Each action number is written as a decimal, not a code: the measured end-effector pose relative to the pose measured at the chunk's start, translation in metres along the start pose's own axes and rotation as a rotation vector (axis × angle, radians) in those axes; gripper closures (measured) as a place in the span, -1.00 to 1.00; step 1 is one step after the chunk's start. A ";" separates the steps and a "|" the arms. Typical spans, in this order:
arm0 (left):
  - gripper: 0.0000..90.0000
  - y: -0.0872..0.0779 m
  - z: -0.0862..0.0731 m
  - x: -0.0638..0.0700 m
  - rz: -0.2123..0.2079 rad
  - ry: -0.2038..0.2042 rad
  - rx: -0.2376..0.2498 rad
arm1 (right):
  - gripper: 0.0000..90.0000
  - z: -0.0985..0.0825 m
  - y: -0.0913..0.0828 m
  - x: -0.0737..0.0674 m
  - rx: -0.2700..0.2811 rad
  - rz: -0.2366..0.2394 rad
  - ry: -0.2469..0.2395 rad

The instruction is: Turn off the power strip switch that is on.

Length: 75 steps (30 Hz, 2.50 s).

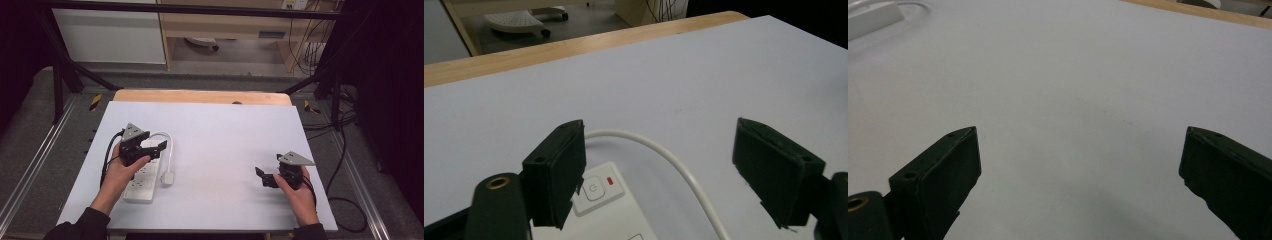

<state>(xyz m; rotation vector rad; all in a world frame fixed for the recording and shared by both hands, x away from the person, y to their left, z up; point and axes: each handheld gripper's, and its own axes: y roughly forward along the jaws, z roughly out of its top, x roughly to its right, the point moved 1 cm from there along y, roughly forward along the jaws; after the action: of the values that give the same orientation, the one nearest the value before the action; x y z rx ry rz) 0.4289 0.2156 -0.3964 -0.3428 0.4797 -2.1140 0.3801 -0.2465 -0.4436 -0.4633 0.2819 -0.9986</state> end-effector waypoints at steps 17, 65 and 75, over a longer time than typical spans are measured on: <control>-0.05 0.004 -0.004 -0.002 0.005 -0.002 -0.020 | -0.92 0.000 0.000 0.000 -0.002 0.002 -0.003; 0.96 -0.003 -0.014 -0.008 -0.055 -0.016 -0.058 | -0.92 0.000 0.000 -0.001 -0.005 0.002 -0.006; 1.00 -0.004 -0.016 -0.010 -0.060 -0.025 -0.065 | -0.92 0.000 0.000 -0.001 -0.006 0.002 -0.006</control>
<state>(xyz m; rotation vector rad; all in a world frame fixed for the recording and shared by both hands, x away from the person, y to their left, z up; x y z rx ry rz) 0.4246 0.2293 -0.4098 -0.4247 0.5304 -2.1527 0.3801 -0.2459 -0.4438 -0.4713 0.2796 -0.9946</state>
